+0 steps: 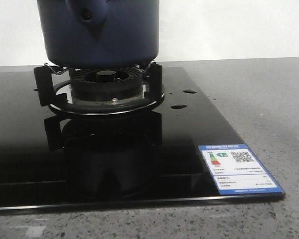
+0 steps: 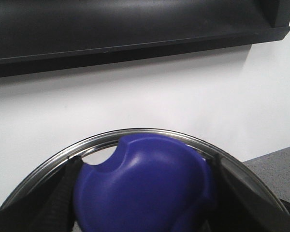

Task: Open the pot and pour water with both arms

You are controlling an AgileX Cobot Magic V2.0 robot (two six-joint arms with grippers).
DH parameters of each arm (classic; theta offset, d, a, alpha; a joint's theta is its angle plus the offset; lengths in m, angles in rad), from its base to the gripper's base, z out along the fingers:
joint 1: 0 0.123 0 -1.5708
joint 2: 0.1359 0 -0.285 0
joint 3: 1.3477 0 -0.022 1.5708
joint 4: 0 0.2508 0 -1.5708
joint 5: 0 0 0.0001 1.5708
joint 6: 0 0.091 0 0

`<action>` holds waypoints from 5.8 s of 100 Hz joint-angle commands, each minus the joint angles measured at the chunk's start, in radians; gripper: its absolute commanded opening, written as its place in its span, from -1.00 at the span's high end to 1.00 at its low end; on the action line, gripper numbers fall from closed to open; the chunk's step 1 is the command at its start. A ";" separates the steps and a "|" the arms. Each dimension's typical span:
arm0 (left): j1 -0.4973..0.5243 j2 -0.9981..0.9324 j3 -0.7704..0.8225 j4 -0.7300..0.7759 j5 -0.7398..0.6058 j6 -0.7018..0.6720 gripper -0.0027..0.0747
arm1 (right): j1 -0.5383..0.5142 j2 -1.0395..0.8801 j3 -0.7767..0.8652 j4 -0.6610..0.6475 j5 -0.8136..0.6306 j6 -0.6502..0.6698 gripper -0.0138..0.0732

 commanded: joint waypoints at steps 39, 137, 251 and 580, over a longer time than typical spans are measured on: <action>0.002 -0.021 -0.039 -0.001 -0.122 0.002 0.02 | 0.187 0.180 -0.340 -0.418 0.279 -0.027 0.12; 0.002 -0.021 -0.039 -0.001 -0.122 0.002 0.02 | 0.242 0.288 -0.353 -1.173 0.310 -0.031 0.12; 0.002 -0.021 -0.039 -0.001 -0.122 0.002 0.02 | 0.242 0.283 -0.355 -1.366 0.384 0.214 0.12; 0.000 -0.021 -0.039 -0.034 -0.102 0.002 0.02 | -0.777 0.214 0.497 -0.506 -1.027 0.590 -0.79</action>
